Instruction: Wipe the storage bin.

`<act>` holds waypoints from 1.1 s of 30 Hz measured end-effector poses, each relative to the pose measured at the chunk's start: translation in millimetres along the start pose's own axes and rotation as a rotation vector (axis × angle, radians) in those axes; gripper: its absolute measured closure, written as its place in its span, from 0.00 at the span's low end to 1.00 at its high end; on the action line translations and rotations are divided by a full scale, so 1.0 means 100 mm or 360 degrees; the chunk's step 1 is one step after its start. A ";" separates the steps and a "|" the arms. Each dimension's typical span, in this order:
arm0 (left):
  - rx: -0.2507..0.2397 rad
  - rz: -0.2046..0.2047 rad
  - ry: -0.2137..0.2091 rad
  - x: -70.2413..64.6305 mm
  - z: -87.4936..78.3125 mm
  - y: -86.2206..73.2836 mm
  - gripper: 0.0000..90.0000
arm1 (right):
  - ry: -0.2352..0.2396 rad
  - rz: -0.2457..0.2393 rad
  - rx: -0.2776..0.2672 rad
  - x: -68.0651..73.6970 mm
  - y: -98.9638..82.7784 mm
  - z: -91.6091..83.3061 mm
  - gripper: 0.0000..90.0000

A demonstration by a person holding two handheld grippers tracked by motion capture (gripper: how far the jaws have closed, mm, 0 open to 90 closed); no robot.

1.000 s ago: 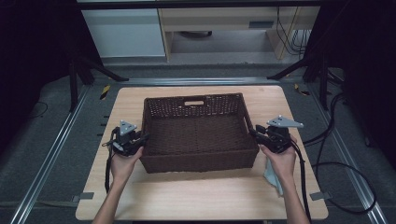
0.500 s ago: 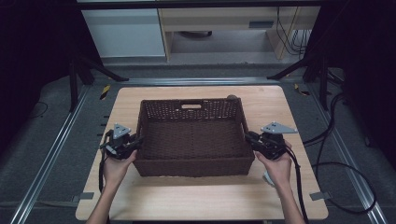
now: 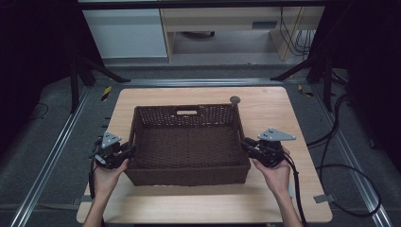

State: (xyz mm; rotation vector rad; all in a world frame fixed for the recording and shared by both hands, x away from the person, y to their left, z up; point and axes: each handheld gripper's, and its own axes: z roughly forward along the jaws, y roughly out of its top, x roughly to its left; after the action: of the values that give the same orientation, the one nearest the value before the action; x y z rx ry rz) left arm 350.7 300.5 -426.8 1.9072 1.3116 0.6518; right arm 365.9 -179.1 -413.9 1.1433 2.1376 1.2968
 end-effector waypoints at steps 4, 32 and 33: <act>0.0005 0.0008 0.0000 0.02 0.00 0.01 0.77 | -0.0005 0.0024 -0.0101 -0.05 0.04 -0.12 0.78; -0.0016 -0.0052 -0.0015 0.05 -0.02 -0.04 0.77 | -0.0376 0.0105 -0.0004 -0.49 -0.52 -0.52 0.52; -0.0016 -0.0052 -0.0015 0.05 -0.02 -0.04 0.77 | -0.0380 0.0107 0.0005 -0.49 -0.57 -0.53 0.51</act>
State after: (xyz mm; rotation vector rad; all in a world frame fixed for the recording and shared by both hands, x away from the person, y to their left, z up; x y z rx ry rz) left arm 348.7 306.4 -428.6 1.8749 1.3287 0.6307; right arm 333.6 -260.7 -440.2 1.3102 1.9438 1.1220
